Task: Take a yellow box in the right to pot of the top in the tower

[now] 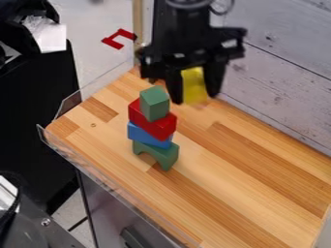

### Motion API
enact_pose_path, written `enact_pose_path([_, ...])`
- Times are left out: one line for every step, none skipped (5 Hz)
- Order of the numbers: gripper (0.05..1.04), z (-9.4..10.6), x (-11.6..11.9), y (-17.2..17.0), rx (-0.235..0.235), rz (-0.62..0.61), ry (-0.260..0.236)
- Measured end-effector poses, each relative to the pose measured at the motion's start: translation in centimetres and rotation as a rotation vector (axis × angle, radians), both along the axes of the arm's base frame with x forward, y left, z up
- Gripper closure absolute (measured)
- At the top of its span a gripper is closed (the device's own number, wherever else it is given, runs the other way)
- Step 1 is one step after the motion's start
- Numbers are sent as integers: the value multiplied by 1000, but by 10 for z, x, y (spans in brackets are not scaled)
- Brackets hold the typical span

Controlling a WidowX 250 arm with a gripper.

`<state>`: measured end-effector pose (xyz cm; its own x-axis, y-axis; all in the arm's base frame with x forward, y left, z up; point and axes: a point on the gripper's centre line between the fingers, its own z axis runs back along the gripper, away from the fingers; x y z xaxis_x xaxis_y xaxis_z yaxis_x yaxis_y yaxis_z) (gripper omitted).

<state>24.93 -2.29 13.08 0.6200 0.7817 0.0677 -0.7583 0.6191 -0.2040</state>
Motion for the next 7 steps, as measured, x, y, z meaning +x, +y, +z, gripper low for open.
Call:
enact_pose_path([549, 1, 1, 18, -1, 46, -1])
enact_pose_path([549, 3, 3, 31, -11, 67, 17])
enact_pose_path([549, 0, 2, 37, -25, 67, 33])
enact_pose_path([549, -4, 1, 38, -42, 62, 43])
enact_pose_path([549, -6, -2, 37, -48, 58, 52])
enact_pose_path([549, -9, -3, 35, -65, 59, 64])
enact_pose_path([549, -15, -2, 32, -81, 60, 73])
